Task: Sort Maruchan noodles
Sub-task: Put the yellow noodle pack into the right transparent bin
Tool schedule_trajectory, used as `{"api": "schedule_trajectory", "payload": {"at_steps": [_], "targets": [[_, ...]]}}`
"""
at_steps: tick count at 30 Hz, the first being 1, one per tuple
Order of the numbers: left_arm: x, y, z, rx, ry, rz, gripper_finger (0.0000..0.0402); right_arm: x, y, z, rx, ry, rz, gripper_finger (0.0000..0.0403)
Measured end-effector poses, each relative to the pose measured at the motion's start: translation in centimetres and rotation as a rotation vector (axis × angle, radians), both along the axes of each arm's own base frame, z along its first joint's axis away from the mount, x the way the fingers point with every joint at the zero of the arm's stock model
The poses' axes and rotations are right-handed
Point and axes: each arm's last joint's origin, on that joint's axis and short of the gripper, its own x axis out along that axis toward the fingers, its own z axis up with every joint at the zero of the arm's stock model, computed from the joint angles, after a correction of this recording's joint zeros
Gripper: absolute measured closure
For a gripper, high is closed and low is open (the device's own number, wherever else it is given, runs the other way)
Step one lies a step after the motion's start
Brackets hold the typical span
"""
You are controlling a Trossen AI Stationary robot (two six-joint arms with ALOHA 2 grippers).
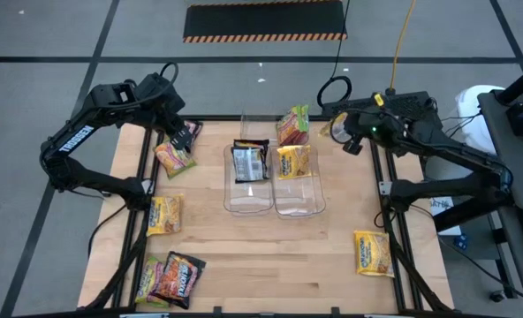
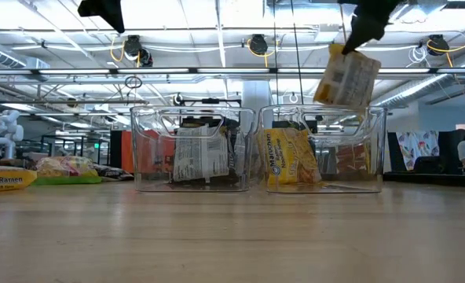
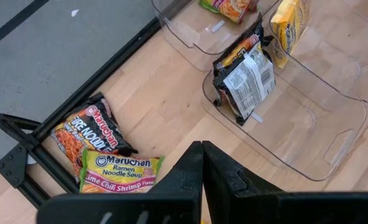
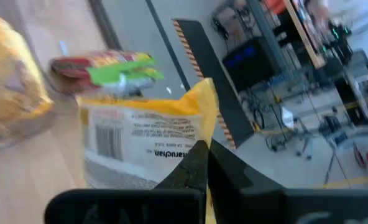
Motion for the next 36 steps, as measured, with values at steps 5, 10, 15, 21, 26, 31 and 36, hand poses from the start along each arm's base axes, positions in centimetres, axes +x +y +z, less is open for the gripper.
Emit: {"api": "schedule_trajectory", "payload": {"at_steps": [5,10,15,21,26,31,36], "targets": [[0.0,0.0,0.0,0.0,-0.001,0.0,0.0394,2.0,1.5,0.7,0.003,0.004,0.116,0.0403],[0.0,0.0,0.0,0.001,-0.001,0.0,0.0394,4.0,3.4,1.4,0.03,-0.021,0.231,0.0403],[0.0,0.0,0.0,0.001,-0.001,0.0,0.0394,6.0,5.1,1.0,0.056,-0.048,0.304,0.0403],[0.0,0.0,0.0,0.001,0.0,0.0,0.0394,8.3,6.5,-0.7,0.163,-0.008,0.399,0.0403],[0.0,0.0,0.0,0.0,0.0,0.0,0.0394,9.8,6.9,-2.1,0.22,0.047,0.442,0.0403],[0.0,0.0,0.0,-0.001,0.002,-0.001,0.0394,10.8,7.0,-3.3,0.258,0.102,0.47,0.0403],[-0.1,0.0,0.0,-0.003,0.005,-0.001,0.0394,11.2,6.6,-4.2,0.326,0.16,0.511,0.0403]]}}
